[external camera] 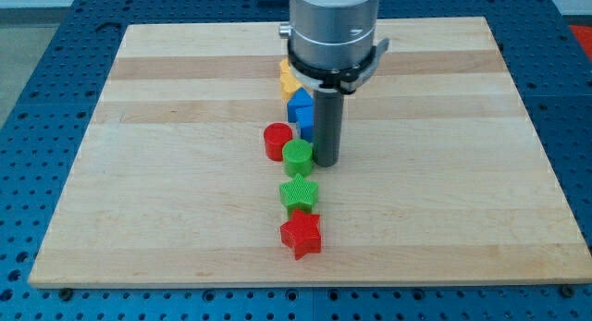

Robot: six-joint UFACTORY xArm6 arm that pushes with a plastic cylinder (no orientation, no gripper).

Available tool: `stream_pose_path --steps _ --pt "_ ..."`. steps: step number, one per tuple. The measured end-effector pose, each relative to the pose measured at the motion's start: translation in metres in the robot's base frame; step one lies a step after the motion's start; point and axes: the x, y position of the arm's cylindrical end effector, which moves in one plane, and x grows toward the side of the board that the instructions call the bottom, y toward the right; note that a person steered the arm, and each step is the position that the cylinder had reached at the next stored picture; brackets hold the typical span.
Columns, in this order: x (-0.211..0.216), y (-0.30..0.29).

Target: Point at the red circle

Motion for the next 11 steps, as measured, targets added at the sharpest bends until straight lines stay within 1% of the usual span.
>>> stream_pose_path --steps 1,2,3,4,5,6,8,9,11 --pt "0.004 -0.005" --pt "0.004 0.017" --pt "0.015 0.074" --pt "0.06 0.103" --pt "0.127 0.103" --pt "0.144 0.088" --pt "0.145 0.055" --pt "0.144 0.027" --pt "0.145 -0.077"
